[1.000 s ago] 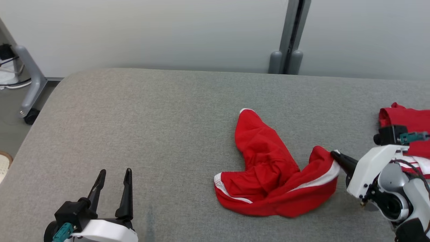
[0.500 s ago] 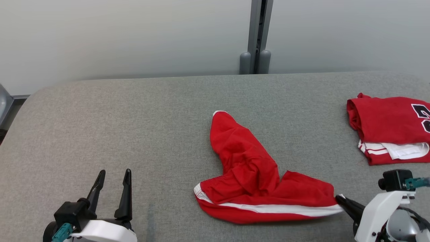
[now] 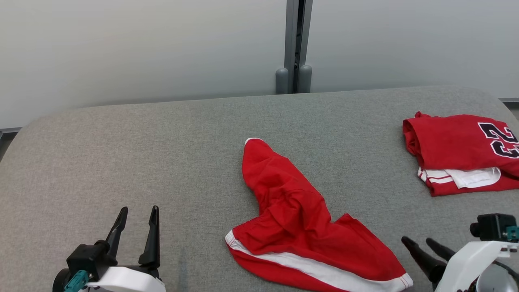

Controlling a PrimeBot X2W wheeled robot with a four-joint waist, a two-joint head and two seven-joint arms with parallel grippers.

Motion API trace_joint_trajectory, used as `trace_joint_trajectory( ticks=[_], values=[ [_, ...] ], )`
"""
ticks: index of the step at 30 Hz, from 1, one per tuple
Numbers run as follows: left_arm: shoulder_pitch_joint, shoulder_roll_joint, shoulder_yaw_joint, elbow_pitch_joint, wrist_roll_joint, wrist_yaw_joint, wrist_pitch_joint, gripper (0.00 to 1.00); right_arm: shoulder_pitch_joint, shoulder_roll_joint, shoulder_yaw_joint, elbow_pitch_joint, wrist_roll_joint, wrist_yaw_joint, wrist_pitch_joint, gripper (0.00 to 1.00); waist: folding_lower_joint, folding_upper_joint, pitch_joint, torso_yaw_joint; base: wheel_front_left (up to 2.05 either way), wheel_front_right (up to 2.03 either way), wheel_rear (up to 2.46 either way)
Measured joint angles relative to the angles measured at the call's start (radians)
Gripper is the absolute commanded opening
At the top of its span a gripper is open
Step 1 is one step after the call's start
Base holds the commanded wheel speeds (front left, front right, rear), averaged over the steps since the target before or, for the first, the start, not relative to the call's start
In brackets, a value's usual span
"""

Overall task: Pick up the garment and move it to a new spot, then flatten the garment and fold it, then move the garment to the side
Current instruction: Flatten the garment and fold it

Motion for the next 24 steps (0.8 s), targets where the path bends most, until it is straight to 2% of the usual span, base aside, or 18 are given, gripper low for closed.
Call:
trace_joint_trajectory(
  ticks=[5, 10, 14, 17, 18, 24],
  values=[
    [0.0, 0.005, 0.002, 0.001, 0.0, -0.001, 0.0, 1.0, -0.014, 0.029, -0.05, -0.08, -0.033, 0.0, -0.097, 1.0, 0.0, 0.0, 0.001, -0.004, 0.0, 0.0, 0.0],
    [-0.001, 0.012, -0.012, -0.001, 0.003, -0.002, 0.015, 1.0, -0.038, 0.054, -0.041, -0.082, -0.056, 0.0, -0.215, 1.0, 0.0, 0.0, 0.001, -0.003, 0.0, 0.0, 0.0],
    [-0.004, 0.022, -0.059, -0.005, -0.01, -0.042, 0.103, 1.0, -0.06, 0.067, -0.027, -0.055, -0.064, 0.0, -0.304, 1.0, 0.0, 0.0, -0.001, -0.004, 0.0, 0.0, 0.0],
    [-0.021, 0.051, -0.121, -0.015, -0.034, -0.072, 0.197, 1.0, -0.074, 0.067, -0.015, -0.027, -0.069, 0.0, -0.347, 1.0, 0.0, 0.0, 0.005, -0.005, 0.0, 0.0, 0.0],
    [-0.044, 0.077, -0.179, -0.022, -0.065, -0.081, 0.279, 1.0, -0.087, 0.062, -0.009, -0.008, -0.069, 0.0, -0.366, 1.0, 0.0, 0.0, 0.013, -0.005, 0.0, 0.0, 0.0],
    [-0.133, 0.202, -0.407, -0.08, -0.228, -0.088, 0.484, 1.0, -0.123, 0.043, 0.014, 0.033, -0.076, 0.0, -0.394, 1.0, 0.0, 0.0, 0.052, -0.013, 0.0, 0.0, 0.0]
  ],
)
